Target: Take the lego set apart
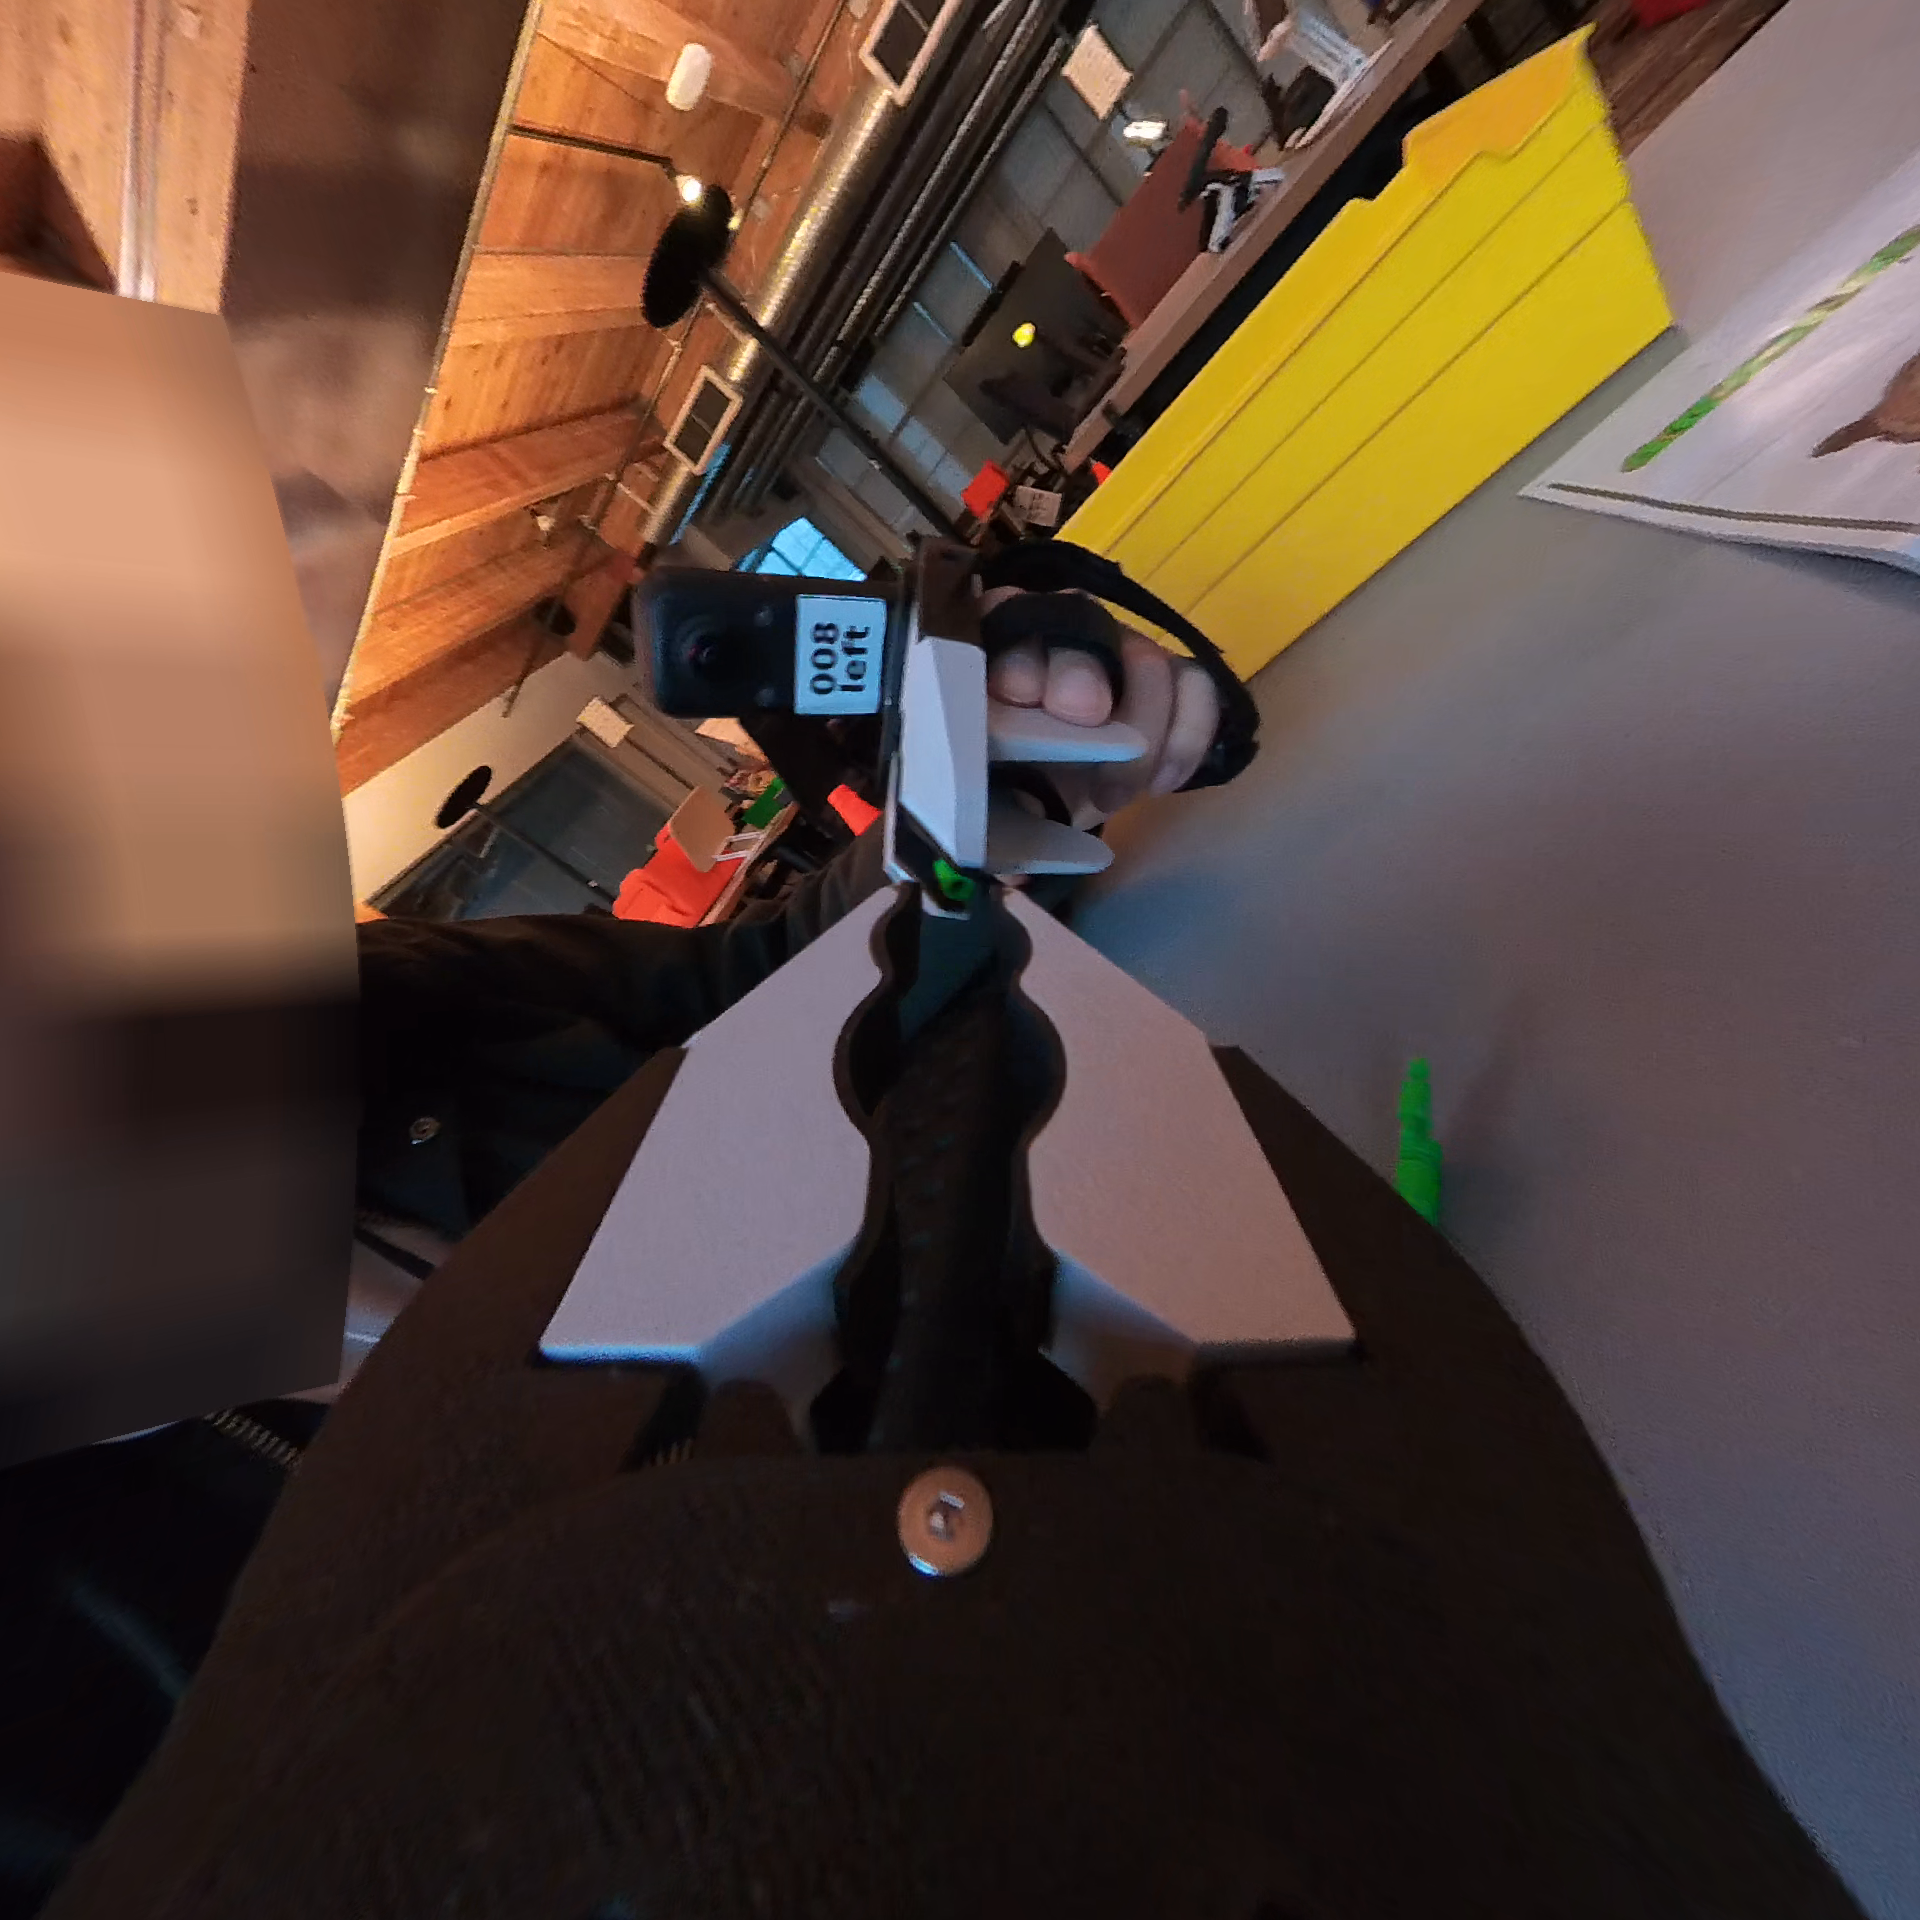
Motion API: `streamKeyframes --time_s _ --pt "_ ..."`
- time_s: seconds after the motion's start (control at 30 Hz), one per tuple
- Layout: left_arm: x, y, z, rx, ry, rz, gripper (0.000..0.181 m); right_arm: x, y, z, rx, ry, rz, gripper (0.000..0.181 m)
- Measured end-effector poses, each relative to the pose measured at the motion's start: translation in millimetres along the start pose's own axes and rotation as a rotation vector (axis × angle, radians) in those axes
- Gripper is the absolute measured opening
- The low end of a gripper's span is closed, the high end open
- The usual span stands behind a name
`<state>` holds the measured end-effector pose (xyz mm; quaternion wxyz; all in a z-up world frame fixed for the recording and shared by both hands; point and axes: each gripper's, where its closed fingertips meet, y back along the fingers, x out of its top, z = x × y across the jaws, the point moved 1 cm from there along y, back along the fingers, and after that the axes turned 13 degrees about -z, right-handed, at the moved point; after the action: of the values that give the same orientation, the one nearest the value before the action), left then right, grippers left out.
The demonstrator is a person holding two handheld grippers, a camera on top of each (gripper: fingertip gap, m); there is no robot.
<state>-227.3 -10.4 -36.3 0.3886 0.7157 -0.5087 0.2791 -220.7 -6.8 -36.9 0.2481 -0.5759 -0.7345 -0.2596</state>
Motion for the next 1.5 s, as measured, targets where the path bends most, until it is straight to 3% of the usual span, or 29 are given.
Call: streamKeyframes --time_s 0.27,0.4,0.47,0.53,0.67,0.83,0.97,1.07,1.33,1.5 --pt "1 -1 -1 0.037 -0.017 -0.001 0.004 3 1 -1 0.047 -0.053 0.035 0.003" --pt "-4 -4 -17 0.101 0.117 -0.021 0.028 6 6 2 -0.076 0.07 0.029 0.003" --pt "-6 -3 -20 0.043 0.242 -0.021 0.037 10 7 -1 -0.188 0.23 0.032 0.002" --pt "-8 -1 -15 -0.091 0.399 -0.007 0.024 13 11 -8 -0.368 0.497 0.02 0.003" --pt "-9 3 -9 -0.315 0.613 0.016 0.031 16 17 -24 -0.702 0.953 -0.011 0.003" --pt "5 11 -14 -0.546 0.919 0.161 0.027 10 13 -23 -0.908 1.219 -0.114 0.004" --pt "4 8 -12 -0.714 1.102 0.176 0.027 3 5 -14 -0.966 1.28 -0.203 0.004" --pt "3 2 -7 -0.727 1.102 0.164 0.014 0 1 -10 -0.985 1.292 -0.237 0.004" --pt "-5 -3 -7 -0.716 1.13 0.139 0.004 1 2 -3 -1.03 1.257 -0.259 0.004" --pt "6 7 -8 -0.798 1.134 0.228 0.003 4 2 -10 -1.002 1.254 -0.2 0.008"
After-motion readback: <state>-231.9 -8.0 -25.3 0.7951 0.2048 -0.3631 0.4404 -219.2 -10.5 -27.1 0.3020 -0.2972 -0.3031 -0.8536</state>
